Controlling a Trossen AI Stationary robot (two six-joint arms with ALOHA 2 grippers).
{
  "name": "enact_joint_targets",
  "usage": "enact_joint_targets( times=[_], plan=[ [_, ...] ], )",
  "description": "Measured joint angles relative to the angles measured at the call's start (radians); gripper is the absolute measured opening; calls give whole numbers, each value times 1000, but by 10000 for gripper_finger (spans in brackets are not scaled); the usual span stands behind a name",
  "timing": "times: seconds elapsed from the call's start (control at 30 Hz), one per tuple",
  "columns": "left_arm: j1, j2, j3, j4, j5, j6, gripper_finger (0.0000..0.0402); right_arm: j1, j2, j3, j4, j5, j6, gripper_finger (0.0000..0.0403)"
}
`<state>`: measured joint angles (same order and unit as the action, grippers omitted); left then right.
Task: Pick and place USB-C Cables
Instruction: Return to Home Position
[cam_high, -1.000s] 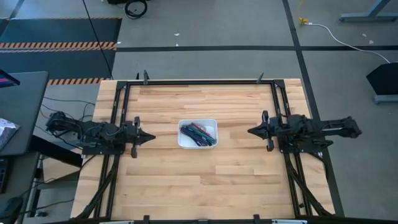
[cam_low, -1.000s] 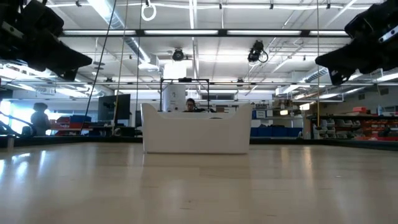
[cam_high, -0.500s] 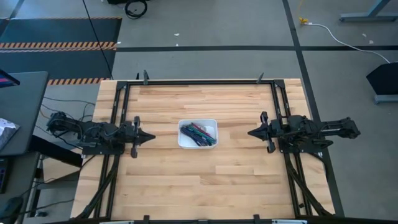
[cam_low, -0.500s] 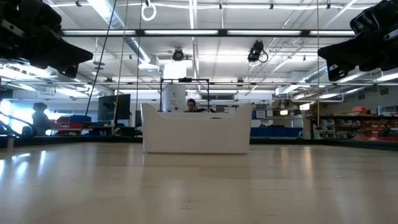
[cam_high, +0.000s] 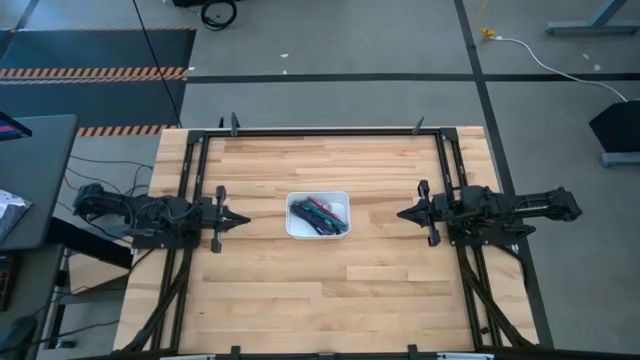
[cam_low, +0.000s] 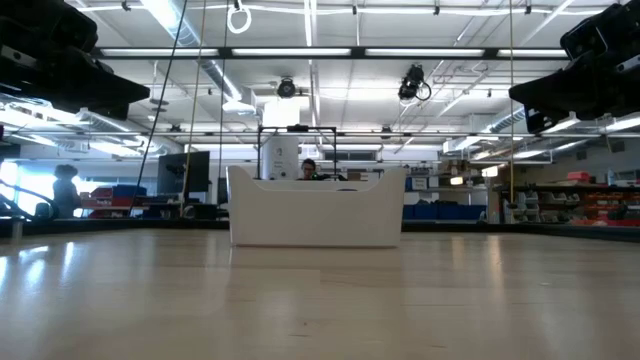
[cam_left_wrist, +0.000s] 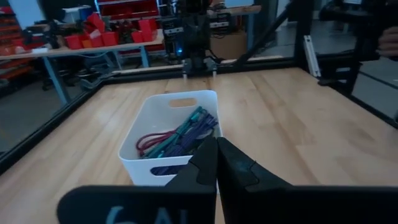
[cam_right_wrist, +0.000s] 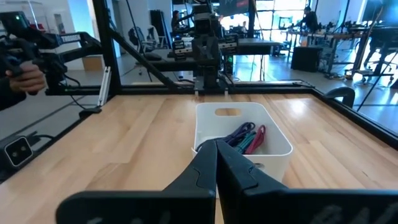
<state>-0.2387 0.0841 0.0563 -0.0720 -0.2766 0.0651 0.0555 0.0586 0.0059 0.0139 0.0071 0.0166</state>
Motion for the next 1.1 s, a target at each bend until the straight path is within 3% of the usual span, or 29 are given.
enact_joint_targets(
  times=[0.2, 0.4, 1.1],
  plan=[
    [47, 0, 0, -4, 48, 4, 7, 0, 1, 0, 0, 0, 12, 6],
    [74, 0, 0, -5, 28, 9, 8, 0, 1, 0, 0, 0, -35, 7],
    [74, 0, 0, -2, 27, -54, 9, 0, 1, 0, 0, -1, -36, 7]
  ],
)
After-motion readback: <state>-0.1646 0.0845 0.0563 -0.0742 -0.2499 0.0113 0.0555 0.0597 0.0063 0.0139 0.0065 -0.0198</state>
